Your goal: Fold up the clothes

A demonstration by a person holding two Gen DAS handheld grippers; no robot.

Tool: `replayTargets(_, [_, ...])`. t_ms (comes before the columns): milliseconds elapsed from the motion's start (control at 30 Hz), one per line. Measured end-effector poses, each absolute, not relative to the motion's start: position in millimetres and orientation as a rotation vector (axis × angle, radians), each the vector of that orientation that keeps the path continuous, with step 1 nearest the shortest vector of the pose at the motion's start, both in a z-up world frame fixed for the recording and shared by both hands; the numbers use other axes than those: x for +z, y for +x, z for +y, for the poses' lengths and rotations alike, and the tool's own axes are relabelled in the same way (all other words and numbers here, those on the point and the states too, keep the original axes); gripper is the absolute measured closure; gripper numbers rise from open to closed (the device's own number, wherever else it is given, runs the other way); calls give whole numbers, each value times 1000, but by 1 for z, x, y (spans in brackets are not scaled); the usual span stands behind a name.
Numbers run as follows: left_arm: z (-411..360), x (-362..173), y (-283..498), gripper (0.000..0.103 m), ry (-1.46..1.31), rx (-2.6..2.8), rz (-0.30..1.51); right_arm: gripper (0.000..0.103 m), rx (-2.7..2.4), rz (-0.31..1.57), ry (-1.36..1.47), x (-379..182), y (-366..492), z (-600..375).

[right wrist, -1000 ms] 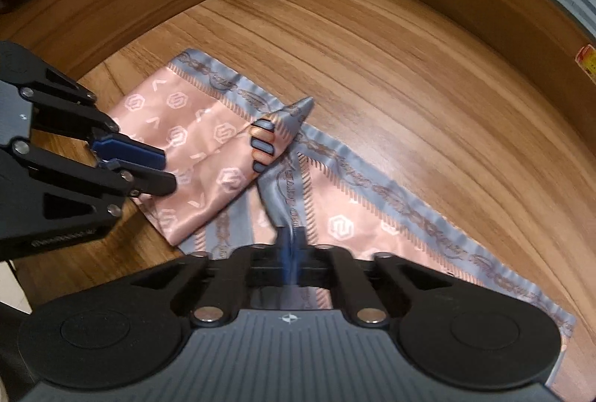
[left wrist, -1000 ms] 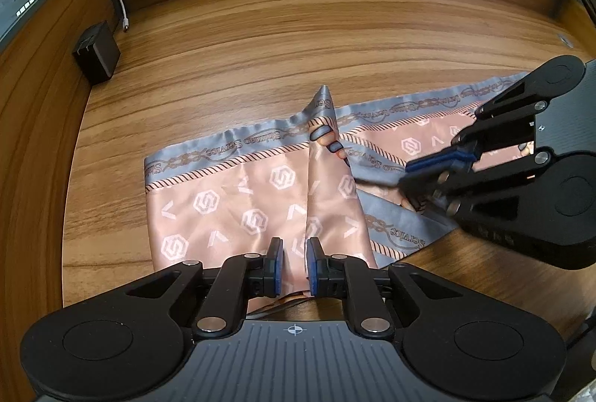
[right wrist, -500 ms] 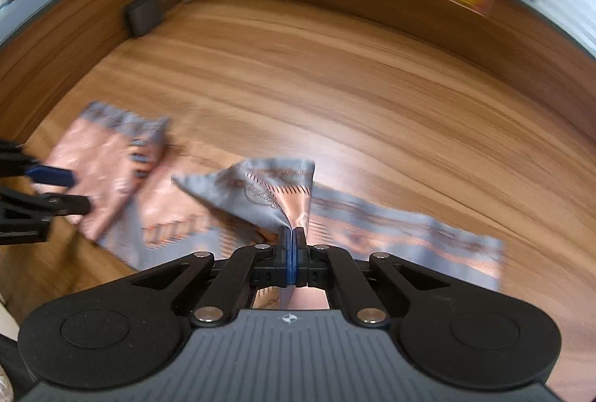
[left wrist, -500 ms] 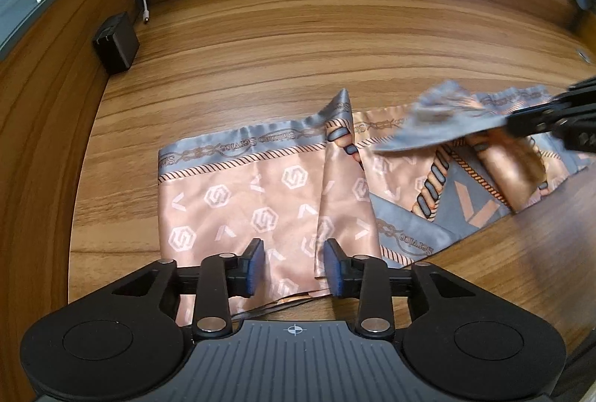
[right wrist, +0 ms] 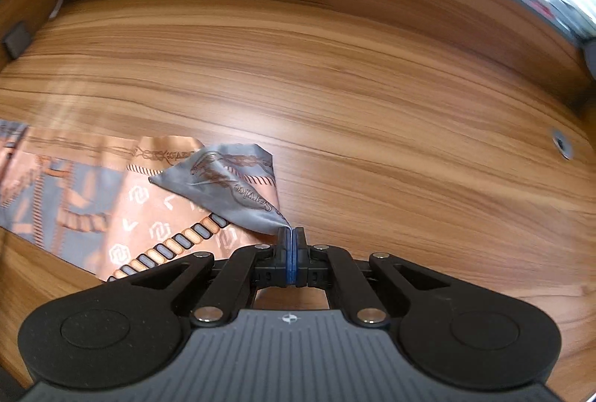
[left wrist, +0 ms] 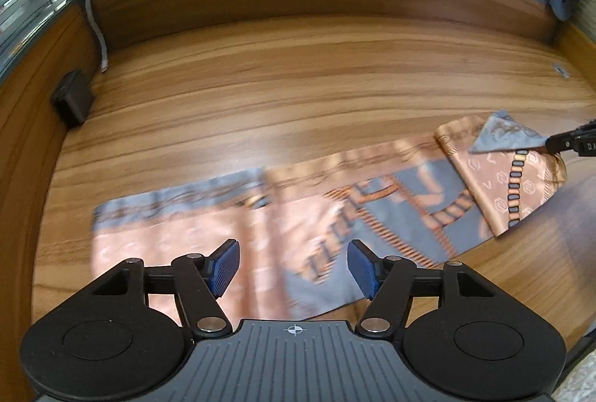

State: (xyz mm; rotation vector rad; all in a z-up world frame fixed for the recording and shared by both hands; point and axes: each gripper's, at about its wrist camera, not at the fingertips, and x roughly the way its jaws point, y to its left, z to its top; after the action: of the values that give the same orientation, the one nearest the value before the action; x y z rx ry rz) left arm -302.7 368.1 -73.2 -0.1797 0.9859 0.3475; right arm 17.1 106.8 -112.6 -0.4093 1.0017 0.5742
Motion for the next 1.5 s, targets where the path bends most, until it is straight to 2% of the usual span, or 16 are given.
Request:
replayTargets(533, [247,-77,-220,36,-178,298,1028,103,501,1005,-454,-134,97,-54])
replayTargets(1067, [151,-81,-183,35,-158,200,1042,103,424,1000,-493,-138,177,-193])
replayTargets(1500, [132,-86,-171,30,-138,133,1049,103,294,1006,-551,-151,222,-293])
